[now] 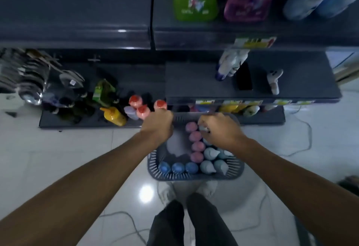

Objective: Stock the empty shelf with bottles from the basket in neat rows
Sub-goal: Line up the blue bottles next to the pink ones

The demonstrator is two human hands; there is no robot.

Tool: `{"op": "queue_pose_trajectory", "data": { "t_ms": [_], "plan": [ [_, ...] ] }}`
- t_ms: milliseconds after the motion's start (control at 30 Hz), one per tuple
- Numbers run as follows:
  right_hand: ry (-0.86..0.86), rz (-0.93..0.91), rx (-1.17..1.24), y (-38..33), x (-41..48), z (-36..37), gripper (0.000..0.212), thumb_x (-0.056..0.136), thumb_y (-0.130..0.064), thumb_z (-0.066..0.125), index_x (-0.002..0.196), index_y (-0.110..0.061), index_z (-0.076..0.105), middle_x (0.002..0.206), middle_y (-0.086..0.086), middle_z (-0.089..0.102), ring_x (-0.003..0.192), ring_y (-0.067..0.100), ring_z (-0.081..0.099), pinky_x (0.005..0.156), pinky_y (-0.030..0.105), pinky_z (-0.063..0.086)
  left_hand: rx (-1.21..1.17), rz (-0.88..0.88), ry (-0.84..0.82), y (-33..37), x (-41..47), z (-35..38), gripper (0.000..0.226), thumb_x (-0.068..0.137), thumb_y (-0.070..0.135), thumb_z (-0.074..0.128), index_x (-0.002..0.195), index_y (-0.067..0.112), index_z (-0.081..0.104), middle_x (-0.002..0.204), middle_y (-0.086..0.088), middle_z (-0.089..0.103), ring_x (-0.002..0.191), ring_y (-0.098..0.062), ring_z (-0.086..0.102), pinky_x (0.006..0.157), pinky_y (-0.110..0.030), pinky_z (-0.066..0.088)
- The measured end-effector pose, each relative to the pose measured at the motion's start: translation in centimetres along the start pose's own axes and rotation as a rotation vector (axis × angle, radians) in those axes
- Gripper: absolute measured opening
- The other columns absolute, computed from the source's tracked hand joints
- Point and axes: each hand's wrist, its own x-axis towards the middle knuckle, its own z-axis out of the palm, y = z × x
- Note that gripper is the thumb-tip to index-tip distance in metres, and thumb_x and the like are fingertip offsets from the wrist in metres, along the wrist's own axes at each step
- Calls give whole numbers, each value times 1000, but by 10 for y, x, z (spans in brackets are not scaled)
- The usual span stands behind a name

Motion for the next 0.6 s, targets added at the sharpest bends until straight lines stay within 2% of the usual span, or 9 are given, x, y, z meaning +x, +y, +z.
{"op": "queue_pose_trajectory", "data": {
  "t_ms": [100, 233, 333, 467, 600],
  "plan": [
    [-108, -24, -18, 8, 15, 56, 23, 89, -28, 58, 109, -18, 61, 112, 8, 65, 103, 34, 63, 81, 42, 53, 53, 7, -9, -7, 30, 44, 22, 91, 7, 56, 111, 3, 64, 120, -21, 63, 112, -39, 60, 90, -44, 51],
    [-247, -92, -48, 20, 24, 126, 23, 90, -31, 60, 107, -16, 62, 118, 8, 61, 106, 33, 61, 79, 39, 52, 124, -47, -43, -15, 67, 98, 34, 95, 8, 55, 129, 8, 60, 130, -20, 59, 116, -38, 60, 94, -44, 51],
    [-274, -127, -2, 25, 22, 165, 23, 85, -28, 64, 104, -15, 60, 110, 6, 61, 100, 32, 62, 71, 37, 49, 168, -89, -46, -20, 85, 125, 41, 96, 7, 55, 136, 9, 58, 137, -20, 52, 117, -42, 59, 89, -47, 51],
    [-280, -182, -31, 24, 19, 197, 24, 81, -27, 70, 101, -17, 62, 110, 3, 60, 102, 29, 62, 70, 33, 41, 183, -123, 12, -29, 97, 147, 46, 93, 2, 56, 139, 1, 51, 136, -25, 48, 111, -48, 60, 84, -51, 53],
    [-288, -146, -116, 25, 18, 210, 29, 82, -21, 68, 110, -20, 61, 115, 1, 61, 104, 31, 61, 69, 33, 38, 125, -114, 54, -35, 101, 159, 48, 92, -1, 56, 139, 1, 47, 138, -25, 46, 106, -49, 62, 83, -52, 53]
  ]
}}
